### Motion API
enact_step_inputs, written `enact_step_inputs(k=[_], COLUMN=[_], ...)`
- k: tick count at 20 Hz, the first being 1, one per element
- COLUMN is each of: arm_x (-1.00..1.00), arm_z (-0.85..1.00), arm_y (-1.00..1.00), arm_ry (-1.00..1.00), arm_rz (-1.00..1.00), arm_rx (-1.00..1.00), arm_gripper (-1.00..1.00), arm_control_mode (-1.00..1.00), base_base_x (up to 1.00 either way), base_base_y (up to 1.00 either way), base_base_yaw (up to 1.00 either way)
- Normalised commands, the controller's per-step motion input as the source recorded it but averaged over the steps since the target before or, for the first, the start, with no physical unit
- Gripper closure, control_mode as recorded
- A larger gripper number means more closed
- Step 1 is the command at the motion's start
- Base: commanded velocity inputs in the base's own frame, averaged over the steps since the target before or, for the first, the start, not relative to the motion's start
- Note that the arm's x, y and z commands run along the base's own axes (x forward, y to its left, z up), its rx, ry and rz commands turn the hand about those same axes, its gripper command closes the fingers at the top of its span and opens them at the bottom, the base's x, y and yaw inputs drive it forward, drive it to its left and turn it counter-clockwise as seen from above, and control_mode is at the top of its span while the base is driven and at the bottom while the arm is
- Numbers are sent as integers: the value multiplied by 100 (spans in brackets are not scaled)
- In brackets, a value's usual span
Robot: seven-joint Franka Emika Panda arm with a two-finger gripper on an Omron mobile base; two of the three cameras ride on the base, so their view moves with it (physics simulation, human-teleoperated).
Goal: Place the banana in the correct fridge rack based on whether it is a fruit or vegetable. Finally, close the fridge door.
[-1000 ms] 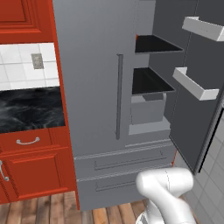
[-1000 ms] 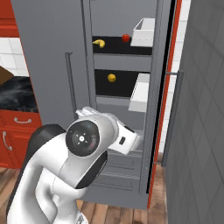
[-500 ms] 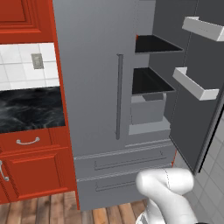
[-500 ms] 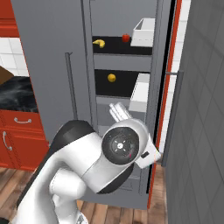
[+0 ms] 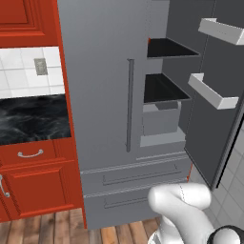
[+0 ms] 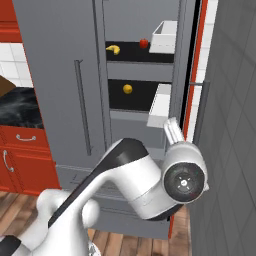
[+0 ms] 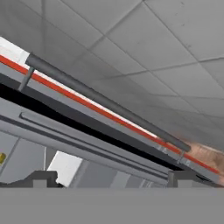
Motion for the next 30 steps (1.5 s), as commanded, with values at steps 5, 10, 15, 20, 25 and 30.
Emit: enact_step_inputs(k=[5, 10, 15, 20, 25, 30], arm_x=[60, 66, 59, 57, 40, -1], arm_z=[-19, -10, -1, 0, 0, 3], arm_y=[-33, -38, -10, 0, 0, -52], arm_ry=[-9, -3, 0, 0, 0, 2], arm_rz=[0, 0, 0, 0, 0, -1], arm_rx=[0, 0, 0, 0, 2, 11], arm_gripper=[-100, -100, -100, -100, -100, -100], arm_control_mode=[-100, -100, -100, -100, -100, -100], base_base_x=[0, 0, 0, 0, 0, 0], base_base_y=[0, 0, 0, 0, 0, 0], base_base_yaw=[0, 0, 0, 0, 0, 0])
